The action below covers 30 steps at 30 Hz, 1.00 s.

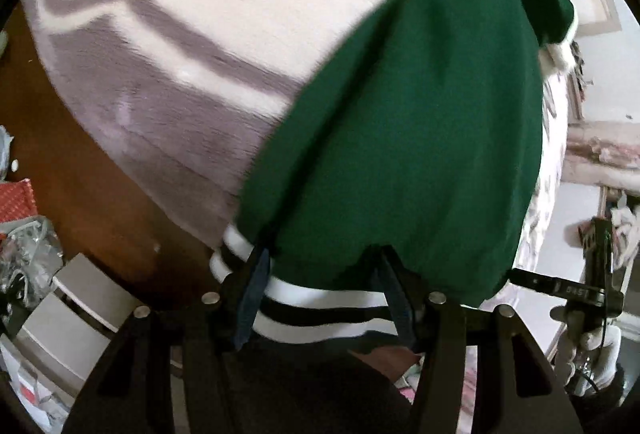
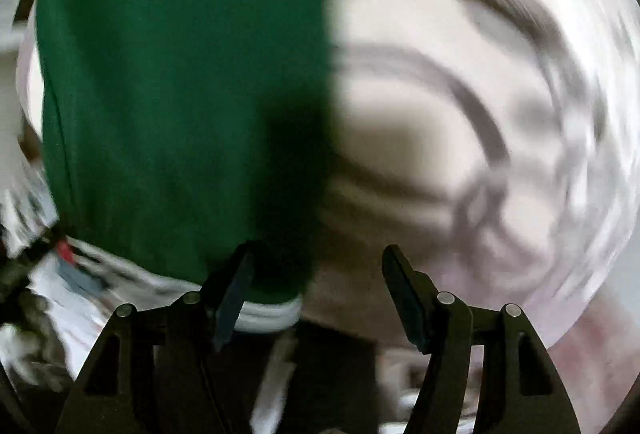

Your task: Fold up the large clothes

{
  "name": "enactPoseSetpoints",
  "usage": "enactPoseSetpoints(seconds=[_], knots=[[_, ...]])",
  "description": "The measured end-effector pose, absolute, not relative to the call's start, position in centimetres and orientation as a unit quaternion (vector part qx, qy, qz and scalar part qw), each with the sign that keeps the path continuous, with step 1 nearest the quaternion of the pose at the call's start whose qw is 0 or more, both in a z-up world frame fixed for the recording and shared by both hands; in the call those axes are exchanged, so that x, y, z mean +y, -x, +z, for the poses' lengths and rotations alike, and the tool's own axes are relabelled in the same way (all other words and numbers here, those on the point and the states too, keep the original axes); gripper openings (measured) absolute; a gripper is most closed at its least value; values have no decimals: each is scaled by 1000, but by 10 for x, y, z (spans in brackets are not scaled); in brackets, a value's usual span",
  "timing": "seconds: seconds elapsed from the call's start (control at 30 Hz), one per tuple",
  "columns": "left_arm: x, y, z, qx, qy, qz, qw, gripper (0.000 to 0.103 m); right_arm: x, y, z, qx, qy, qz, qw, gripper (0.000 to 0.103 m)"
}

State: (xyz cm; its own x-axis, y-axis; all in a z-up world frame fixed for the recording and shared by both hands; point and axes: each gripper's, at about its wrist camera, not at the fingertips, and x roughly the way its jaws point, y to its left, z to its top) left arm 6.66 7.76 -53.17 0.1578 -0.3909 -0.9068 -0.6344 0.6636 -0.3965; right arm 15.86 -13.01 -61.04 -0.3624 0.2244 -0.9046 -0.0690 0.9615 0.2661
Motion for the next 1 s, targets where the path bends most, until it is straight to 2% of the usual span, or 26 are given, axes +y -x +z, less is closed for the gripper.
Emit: enactPoseSetpoints(seconds=[0.07, 0.17, 0.2, 0.23, 0.27, 0.33, 0.37, 0.4, 0.47, 0.53, 0.67, 0.77, 0.93, 1.0], knots=[[73, -69, -538, 652, 372, 88, 654, 59, -156, -149, -609, 804, -130, 125, 567, 68], [64, -73, -539, 649, 341, 85, 675, 58, -175, -131, -618, 780, -257, 144, 552, 68], [62, -73, -533, 641, 330, 83, 688, 55, -173, -122, -626, 776, -282, 153, 543, 68], [62, -75, -529, 637, 321, 80, 696, 46, -169, -117, -633, 776, -291, 157, 538, 68], [63, -74, -523, 632, 314, 75, 705, 30, -162, -111, -642, 779, -295, 158, 530, 68], [73, -69, -514, 616, 331, 67, 712, 19, -155, -93, -659, 792, -304, 139, 511, 67], [79, -66, -510, 608, 347, 62, 712, 17, -152, -83, -662, 790, -314, 127, 511, 42], [84, -62, -505, 602, 362, 55, 709, 16, -150, -74, -661, 784, -330, 115, 512, 32], [96, -57, -494, 592, 384, 40, 707, 16, -149, -62, -647, 772, -335, 104, 530, 21], [110, -54, -480, 584, 398, 29, 707, 16, -151, -52, -629, 762, -353, 104, 533, 17], [144, -42, -485, 580, 413, 27, 702, 16, -139, -34, -594, 754, -377, 104, 528, 14], [151, -49, -516, 602, 395, 28, 693, 16, -111, -15, -590, 760, -349, 107, 538, 14], [153, -58, -577, 631, 394, 20, 668, 17, -95, 6, -641, 782, -312, 66, 536, 14], [154, -61, -584, 636, 398, 17, 661, 21, -85, 14, -650, 783, -285, 73, 548, 16]])
